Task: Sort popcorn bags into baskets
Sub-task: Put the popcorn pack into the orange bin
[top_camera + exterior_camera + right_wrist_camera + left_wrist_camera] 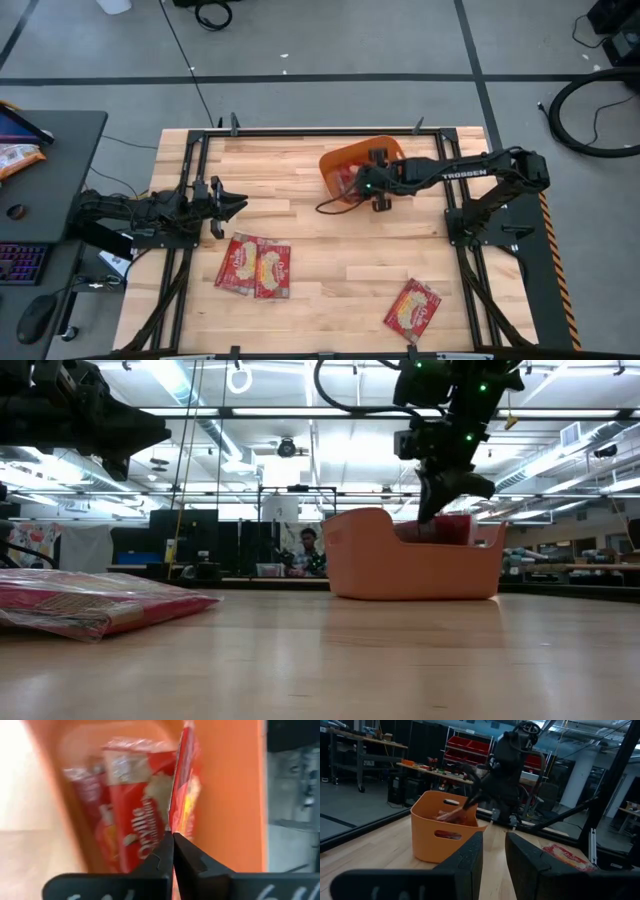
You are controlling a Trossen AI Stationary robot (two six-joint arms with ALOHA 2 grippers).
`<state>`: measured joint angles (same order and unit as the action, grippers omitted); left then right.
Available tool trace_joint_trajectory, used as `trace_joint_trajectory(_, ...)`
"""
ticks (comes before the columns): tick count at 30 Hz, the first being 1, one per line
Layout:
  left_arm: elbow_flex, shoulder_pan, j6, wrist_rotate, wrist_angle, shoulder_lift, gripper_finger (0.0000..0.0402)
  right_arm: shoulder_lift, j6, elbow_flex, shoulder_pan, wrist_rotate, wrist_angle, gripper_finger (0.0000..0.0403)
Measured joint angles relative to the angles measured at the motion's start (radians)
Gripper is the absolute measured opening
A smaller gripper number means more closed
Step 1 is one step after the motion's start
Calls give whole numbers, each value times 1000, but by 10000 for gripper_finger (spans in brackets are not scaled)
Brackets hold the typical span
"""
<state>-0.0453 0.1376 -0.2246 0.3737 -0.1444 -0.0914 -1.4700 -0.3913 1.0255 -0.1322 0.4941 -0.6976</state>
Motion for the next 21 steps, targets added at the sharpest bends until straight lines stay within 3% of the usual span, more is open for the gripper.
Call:
trace_joint_trajectory(13, 0, 0, 0, 0, 0, 0, 87, 0, 343, 0, -1, 35, -234, 77)
trace_joint_trajectory(21, 0, 0, 0, 0, 0, 0, 87, 0, 500, 60, 112, -72, -206, 94)
